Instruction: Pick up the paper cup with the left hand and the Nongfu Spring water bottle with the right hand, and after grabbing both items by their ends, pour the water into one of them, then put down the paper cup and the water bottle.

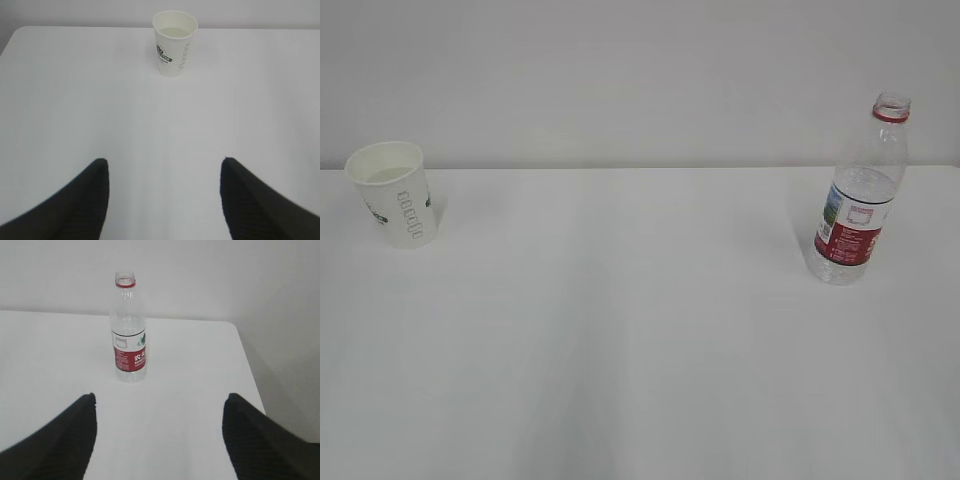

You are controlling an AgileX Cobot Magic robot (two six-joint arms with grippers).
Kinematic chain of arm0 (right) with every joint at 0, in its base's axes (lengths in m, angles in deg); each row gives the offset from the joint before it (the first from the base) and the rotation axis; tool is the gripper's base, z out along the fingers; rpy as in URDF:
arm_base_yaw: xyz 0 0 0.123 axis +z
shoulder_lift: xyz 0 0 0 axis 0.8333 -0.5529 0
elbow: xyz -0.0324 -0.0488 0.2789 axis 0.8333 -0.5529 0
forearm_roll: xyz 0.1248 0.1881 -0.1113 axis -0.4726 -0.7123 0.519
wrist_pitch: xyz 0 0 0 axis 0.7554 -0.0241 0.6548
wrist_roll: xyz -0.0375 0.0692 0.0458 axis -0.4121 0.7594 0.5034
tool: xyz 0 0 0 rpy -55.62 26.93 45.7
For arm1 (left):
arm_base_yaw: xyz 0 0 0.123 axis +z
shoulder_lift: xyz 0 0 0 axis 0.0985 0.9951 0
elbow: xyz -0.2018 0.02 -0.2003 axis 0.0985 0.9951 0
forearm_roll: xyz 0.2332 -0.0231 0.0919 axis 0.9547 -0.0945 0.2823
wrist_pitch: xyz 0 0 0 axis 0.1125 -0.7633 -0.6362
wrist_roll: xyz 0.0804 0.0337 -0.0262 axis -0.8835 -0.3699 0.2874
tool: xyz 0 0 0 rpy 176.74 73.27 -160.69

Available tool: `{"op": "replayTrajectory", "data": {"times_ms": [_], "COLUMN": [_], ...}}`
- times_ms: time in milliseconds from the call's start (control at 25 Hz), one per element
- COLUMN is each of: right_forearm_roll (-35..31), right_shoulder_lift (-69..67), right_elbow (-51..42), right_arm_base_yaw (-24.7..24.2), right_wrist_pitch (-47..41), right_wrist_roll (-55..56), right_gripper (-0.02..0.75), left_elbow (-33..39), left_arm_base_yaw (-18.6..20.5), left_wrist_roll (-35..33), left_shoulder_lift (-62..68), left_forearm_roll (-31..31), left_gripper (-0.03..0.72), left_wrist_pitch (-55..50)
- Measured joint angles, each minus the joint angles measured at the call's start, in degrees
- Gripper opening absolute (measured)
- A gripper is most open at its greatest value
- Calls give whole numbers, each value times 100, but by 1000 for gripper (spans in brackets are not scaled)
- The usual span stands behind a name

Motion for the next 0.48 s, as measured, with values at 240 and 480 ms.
{"op": "replayTrajectory", "data": {"times_ms": [240,480], "right_forearm_roll": [-283,-452], "right_shoulder_lift": [34,115], "right_elbow": [192,197], "right_arm_base_yaw": [0,0], "right_wrist_pitch": [-654,-1058], "right_wrist_roll": [-123,-266], "right_gripper": [589,589], "left_elbow": [552,867], "left_arm_base_yaw": [0,0], "left_wrist_roll": [-56,-76], "left_shoulder_lift": [-797,-1467], "left_forearm_roll": [-35,-46], "left_gripper": [505,504], "left_wrist_pitch": [-49,-124]}}
